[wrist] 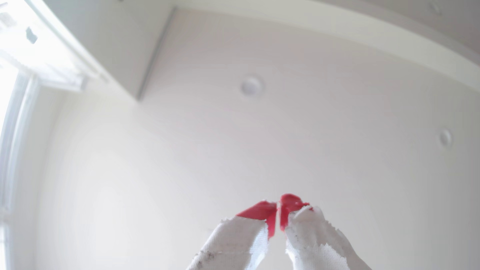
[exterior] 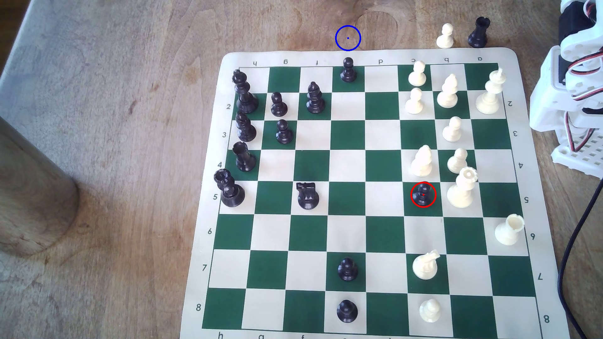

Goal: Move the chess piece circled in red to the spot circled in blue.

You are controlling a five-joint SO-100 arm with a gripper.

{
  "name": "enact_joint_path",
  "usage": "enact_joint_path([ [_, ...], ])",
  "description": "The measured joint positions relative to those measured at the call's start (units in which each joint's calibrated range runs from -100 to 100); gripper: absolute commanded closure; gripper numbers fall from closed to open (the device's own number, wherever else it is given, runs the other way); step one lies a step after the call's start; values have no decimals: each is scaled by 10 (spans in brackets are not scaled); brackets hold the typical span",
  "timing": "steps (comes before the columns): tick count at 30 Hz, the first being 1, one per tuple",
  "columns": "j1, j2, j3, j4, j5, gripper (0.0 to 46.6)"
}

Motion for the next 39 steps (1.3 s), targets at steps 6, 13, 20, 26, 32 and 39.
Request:
enact_joint_path([
  [6,-55,2,0,71,1,464],
  [13,-87,3,-8,245,1,464],
  [20,-91,3,-36,500,1,461],
  [26,-92,3,-71,686,-2,464],
  [32,-101,3,-146,926,-43,453],
  [39,-130,16,-307,1325,11,428],
])
